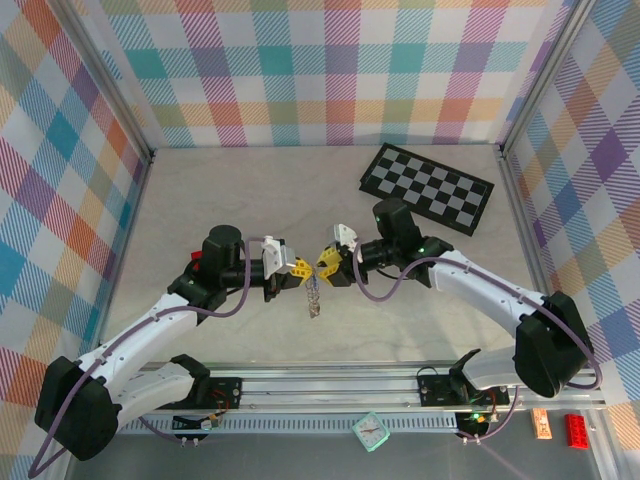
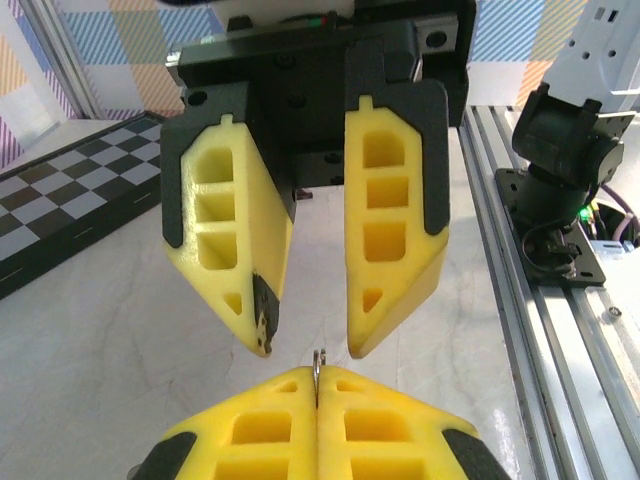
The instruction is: Put the keys on the keyring
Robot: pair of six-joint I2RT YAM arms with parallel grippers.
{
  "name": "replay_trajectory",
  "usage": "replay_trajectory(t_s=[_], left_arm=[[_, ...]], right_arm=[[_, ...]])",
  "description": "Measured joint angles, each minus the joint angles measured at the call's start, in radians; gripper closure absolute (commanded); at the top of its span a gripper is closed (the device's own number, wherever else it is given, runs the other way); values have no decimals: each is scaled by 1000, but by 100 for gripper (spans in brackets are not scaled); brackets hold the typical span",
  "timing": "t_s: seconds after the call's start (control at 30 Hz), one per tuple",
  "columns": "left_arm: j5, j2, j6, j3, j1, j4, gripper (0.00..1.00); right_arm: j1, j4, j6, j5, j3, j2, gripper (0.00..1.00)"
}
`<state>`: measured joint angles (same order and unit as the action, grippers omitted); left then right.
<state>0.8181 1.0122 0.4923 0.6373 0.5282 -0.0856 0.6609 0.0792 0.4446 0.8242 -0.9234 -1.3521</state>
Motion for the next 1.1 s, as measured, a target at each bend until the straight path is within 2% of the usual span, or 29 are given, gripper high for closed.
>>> replay_trajectory(t_s=[0.2, 0.37, 0.57, 0.7, 0.73, 0.83, 0.97, 1.1], left_arm=[[0, 0, -39, -19, 0, -56, 100], [-1, 0, -71, -39, 0, -102, 100], [-10, 0, -85, -46, 0, -113, 100], [-21, 0, -84, -47, 0, -116, 100], [-26, 0, -84, -47, 0, -115, 100], [-37, 3, -80, -48, 0, -106, 90], [-53, 8, -65, -48, 0, -99, 83], [-59, 12, -38, -47, 0, -69, 81]], right_arm=[[13, -48, -24, -1, 15, -19, 73], [19, -90, -47, 0, 16, -28, 80], [19, -106, -64, -2, 25, -28, 80], [19, -107, -58, -4, 25, -28, 100], [18, -103, -56, -5, 25, -28, 100], [19, -80, -37, -16, 19, -34, 100], [19, -20, -1, -32, -7, -47, 100], [20, 72, 52, -58, -47, -60, 100]])
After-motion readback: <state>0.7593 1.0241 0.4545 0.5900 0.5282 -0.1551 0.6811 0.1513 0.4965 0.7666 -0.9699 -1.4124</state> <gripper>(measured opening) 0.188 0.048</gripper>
